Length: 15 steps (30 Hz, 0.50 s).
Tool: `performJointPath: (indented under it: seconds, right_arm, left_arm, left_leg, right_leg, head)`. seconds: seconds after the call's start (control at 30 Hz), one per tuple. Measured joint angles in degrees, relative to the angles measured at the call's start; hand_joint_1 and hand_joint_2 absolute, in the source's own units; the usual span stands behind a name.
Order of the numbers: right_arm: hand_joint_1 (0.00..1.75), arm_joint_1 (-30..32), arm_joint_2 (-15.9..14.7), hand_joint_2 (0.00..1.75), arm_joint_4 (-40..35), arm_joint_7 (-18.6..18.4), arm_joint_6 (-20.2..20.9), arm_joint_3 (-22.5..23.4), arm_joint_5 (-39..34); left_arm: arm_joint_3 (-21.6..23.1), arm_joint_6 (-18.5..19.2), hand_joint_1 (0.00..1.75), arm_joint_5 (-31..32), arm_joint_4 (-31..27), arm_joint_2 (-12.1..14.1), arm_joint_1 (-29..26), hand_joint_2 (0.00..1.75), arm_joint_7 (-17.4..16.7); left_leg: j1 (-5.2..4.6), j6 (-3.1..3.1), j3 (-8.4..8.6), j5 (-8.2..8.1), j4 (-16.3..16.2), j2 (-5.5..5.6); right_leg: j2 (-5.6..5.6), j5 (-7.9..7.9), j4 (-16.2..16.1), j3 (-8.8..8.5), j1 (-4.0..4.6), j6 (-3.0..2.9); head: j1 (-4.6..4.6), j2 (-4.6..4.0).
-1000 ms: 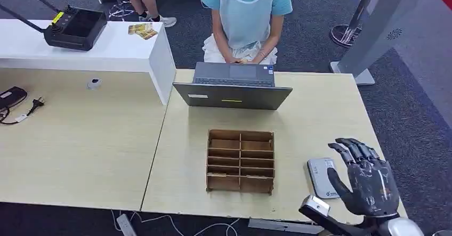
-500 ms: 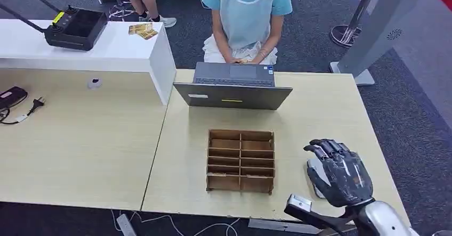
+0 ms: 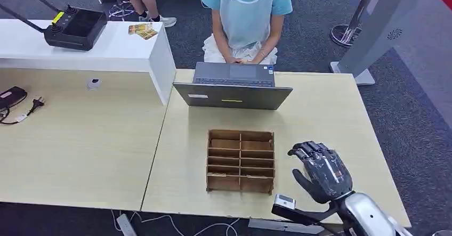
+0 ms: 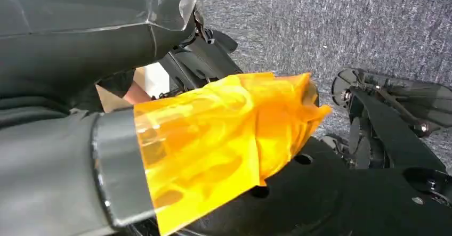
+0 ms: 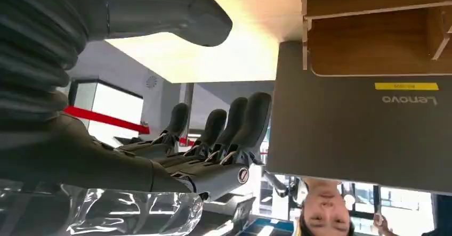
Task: Pass the card to the sensor for recognition and then transmit it.
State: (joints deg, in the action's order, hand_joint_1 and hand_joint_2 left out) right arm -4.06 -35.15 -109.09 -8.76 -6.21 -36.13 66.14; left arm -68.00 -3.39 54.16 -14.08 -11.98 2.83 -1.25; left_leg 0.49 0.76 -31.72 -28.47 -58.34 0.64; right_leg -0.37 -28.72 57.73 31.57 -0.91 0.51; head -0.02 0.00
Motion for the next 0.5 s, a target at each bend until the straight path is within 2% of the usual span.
performJointPath:
  seconds: [0.17, 0.23, 0.27, 0.37, 0.5]
  right_arm:
    - [0.82, -0.27, -0.04, 1.75, 0.31, 0.17, 0.06, -0.90, -2.79]
    - [0.98, -0.44, -0.33, 1.75, 0.28, 1.03, 0.77, -1.27, -5.03]
    - [0.80, -0.52, -0.55, 1.75, 0.28, 1.29, 1.01, -1.45, -5.80]
    - [0.66, -0.78, -0.92, 1.75, 0.28, 1.73, 1.25, -1.80, -6.97]
    - [0.66, -0.83, -0.94, 1.75, 0.37, 1.73, 1.31, -2.43, -7.19]
  left_arm:
    - [-0.15, 0.02, 0.00, 0.00, 0.00, 0.00, -0.01, 0.00, 0.11]
    - [-0.24, 0.09, 0.00, 0.00, 0.00, 0.00, -0.01, 0.00, 0.13]
    - [-0.31, 0.09, 0.00, 0.00, 0.00, 0.00, -0.01, 0.00, 0.15]
    - [-0.55, 0.09, 0.00, 0.00, 0.00, 0.00, 0.00, 0.00, 0.22]
    - [-0.57, 0.09, 0.00, 0.02, 0.00, 0.00, 0.00, 0.00, 0.31]
  left_leg:
    - [0.00, 0.00, 0.00, 0.00, 0.00, 0.00]
    - [-0.01, 0.00, 0.00, 0.00, 0.00, 0.00]
    - [0.00, 0.00, 0.00, 0.00, 0.00, 0.00]
    - [0.00, 0.00, 0.00, 0.00, 0.00, -0.01]
    - [0.00, 0.00, 0.00, 0.00, 0.00, 0.00]
  right_leg:
    - [0.00, 0.00, 0.00, 0.00, 0.00, 0.00]
    - [0.00, 0.00, 0.00, 0.00, -0.01, 0.00]
    - [0.00, 0.00, 0.00, 0.00, 0.00, 0.00]
    - [0.01, 0.00, 0.00, 0.00, 0.00, 0.00]
    - [0.00, 0.00, 0.00, 0.00, 0.00, 0.00]
  head:
    - [0.00, 0.00]
    - [0.00, 0.00]
    - [0.00, 0.00]
    - [0.00, 0.00]
    - [0.00, 0.00]
